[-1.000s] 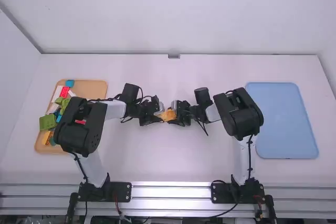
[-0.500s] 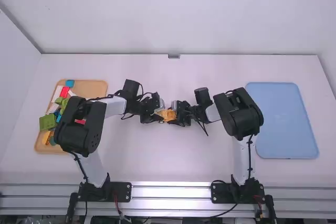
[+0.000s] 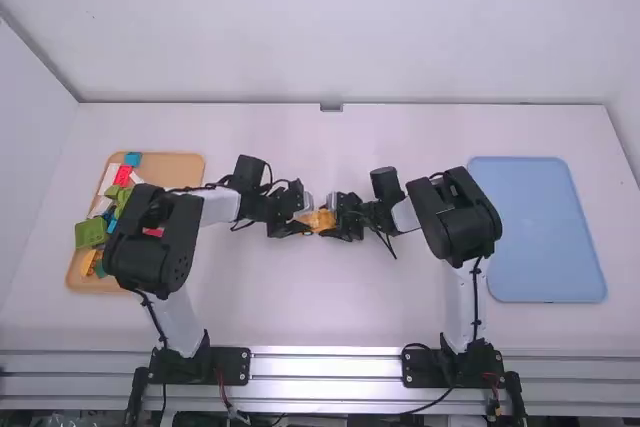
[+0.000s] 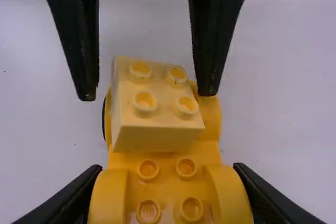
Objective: Assemble lego blocks to make yellow taxi
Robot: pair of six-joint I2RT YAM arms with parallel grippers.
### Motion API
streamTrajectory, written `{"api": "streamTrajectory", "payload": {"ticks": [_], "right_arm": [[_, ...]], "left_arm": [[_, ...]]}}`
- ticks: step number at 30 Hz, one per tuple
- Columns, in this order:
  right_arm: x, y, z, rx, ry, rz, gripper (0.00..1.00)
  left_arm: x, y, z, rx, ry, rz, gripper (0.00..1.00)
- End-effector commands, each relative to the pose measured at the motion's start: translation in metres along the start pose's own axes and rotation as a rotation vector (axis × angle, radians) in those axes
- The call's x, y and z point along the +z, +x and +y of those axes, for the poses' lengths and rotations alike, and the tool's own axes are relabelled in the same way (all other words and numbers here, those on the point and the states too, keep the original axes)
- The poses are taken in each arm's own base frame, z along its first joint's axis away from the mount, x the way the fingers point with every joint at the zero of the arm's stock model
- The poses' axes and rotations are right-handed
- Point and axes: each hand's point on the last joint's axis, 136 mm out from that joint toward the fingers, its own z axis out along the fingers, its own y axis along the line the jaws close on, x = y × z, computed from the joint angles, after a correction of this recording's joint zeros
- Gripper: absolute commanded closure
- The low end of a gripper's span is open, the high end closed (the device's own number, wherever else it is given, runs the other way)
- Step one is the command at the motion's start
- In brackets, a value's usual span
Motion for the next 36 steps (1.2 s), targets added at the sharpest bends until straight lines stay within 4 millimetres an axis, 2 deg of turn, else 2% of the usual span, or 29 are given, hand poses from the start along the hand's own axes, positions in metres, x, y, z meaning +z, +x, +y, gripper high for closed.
{"api": "streamTrajectory", "payload": {"ticks": [1,5,8,15,17,19,22,28,36], "right_arm": [[0.003,0.011,0.006,0.040,-0.005,0.035,0.42],[0.003,0.011,0.007,0.040,-0.005,0.035,0.42],[0.003,0.011,0.007,0.040,-0.005,0.035,0.42],[0.003,0.011,0.007,0.040,-0.005,0.035,0.42],[0.003,0.011,0.007,0.040,-0.005,0.035,0.42],[0.003,0.011,0.007,0.040,-0.005,0.035,0.42],[0.003,0.011,0.007,0.040,-0.005,0.035,0.42],[0.003,0.011,0.006,0.040,-0.005,0.035,0.42],[0.003,0.011,0.006,0.042,-0.004,0.035,0.42]], "left_arm": [[-0.002,-0.004,-0.003,0.006,0.012,-0.026,0.49],[-0.001,-0.005,-0.006,0.006,0.021,-0.025,0.48],[0.001,-0.005,-0.009,0.007,0.028,-0.026,0.56],[0.000,-0.003,-0.009,0.000,0.025,-0.025,0.59],[-0.001,-0.002,-0.007,0.004,0.018,-0.023,0.63],[-0.001,0.000,-0.004,0.008,0.005,-0.007,0.73],[-0.001,0.005,0.001,0.013,-0.022,0.029,0.82],[-0.002,0.017,0.009,0.011,-0.063,0.103,0.85],[-0.002,0.026,0.008,0.006,-0.073,0.159,0.84]]}}
